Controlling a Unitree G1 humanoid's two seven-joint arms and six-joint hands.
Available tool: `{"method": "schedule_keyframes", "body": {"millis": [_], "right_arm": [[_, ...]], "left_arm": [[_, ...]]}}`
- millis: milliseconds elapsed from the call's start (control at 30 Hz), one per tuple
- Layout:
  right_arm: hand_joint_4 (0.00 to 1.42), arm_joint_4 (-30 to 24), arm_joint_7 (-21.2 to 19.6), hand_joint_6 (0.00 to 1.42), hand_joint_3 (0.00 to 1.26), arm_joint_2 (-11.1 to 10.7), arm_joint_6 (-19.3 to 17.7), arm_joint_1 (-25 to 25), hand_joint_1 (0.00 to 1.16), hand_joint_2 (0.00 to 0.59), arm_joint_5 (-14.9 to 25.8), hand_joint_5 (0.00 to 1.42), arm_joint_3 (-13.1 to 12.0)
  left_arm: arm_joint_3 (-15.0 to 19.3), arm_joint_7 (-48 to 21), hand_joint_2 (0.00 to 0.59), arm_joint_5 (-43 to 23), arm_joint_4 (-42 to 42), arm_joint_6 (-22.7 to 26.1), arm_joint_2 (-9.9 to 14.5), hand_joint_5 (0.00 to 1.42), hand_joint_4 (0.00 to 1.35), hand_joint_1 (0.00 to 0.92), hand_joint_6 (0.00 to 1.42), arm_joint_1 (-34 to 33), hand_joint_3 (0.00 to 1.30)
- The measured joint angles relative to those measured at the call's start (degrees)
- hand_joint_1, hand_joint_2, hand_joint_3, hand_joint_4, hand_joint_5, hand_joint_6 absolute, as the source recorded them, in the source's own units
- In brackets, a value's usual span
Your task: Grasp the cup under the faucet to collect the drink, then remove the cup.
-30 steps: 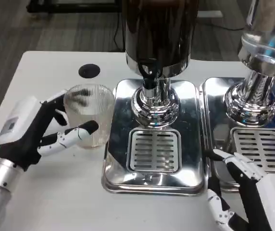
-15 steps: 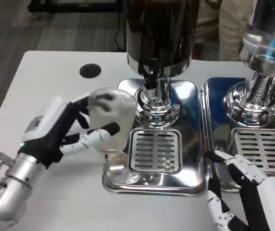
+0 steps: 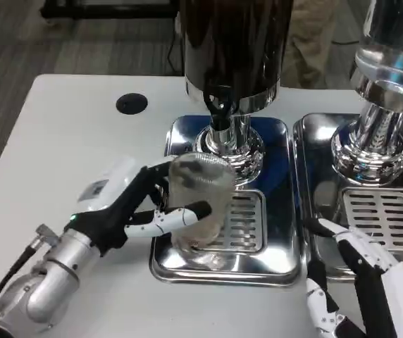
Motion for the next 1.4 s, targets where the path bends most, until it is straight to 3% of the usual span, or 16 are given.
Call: {"method": "schedule_keyframes", "body": {"millis": [100,300,567,900,1067,1200,1333,1400], "right_arm": [[0.31,-0.13,0.0,0.28,0.32,0.15,0.01,0.34,0.42,0.522,-0.06,0.23,-0.01],[0.31,-0.48,-0.01,0.28,0.32,0.95,0.19,1.42,0.42,0.522,-0.32,0.23,-0.02],[0.31,-0.54,0.01,0.28,0.32,1.45,0.41,1.28,0.42,0.522,-0.37,0.23,-0.02],[0.31,-0.29,0.24,0.28,0.32,1.43,0.42,-0.09,0.42,0.522,0.09,0.23,0.13],[0.31,-0.28,0.57,0.28,0.32,1.32,0.42,-0.09,0.42,0.522,0.31,0.23,0.16],[0.31,-0.24,0.72,0.28,0.32,1.17,0.42,-0.28,0.42,0.522,1.09,0.23,0.23],[0.31,-0.01,1.09,0.28,0.32,0.81,0.42,-1.08,0.42,0.522,1.45,0.23,0.21],[0.31,0.13,1.19,0.28,0.32,0.7,0.41,-1.46,0.42,0.522,1.7,0.23,0.2]], "left_arm": [[-0.24,0.94,0.244,0.86,0.08,0.31,-0.51,0.51,0.39,0.105,0.63,-0.16,0.32],[-2.9,2.52,0.223,3.22,0.28,3.11,-1.44,0.3,0.21,0.107,0.36,-2.06,0.21],[-4.72,2.27,0.15,3.54,0.26,3.58,-0.84,0.22,0.11,0.071,0.29,-2.56,0.15],[-4.15,0.91,0.11,2.92,-2.0,0.1,2.54,0.15,0.04,0.039,0.24,-1.35,0.12],[-2.32,-1.12,0.097,0.51,-3.58,-1.57,3.89,0.14,0.03,0.036,0.23,0.54,0.11],[0.44,-3.24,0.109,-2.95,-6.11,-4.01,6.56,0.16,0.11,0.04,0.23,2.6,0.14],[5.17,-10.01,0.138,-11.32,-9.39,-7.02,9.78,0.23,0.17,0.07,0.29,4.18,0.2],[6.78,-14.14,0.142,-15.48,-10.34,-7.45,10.23,0.26,0.2,0.064,0.32,4.31,0.23]]}}
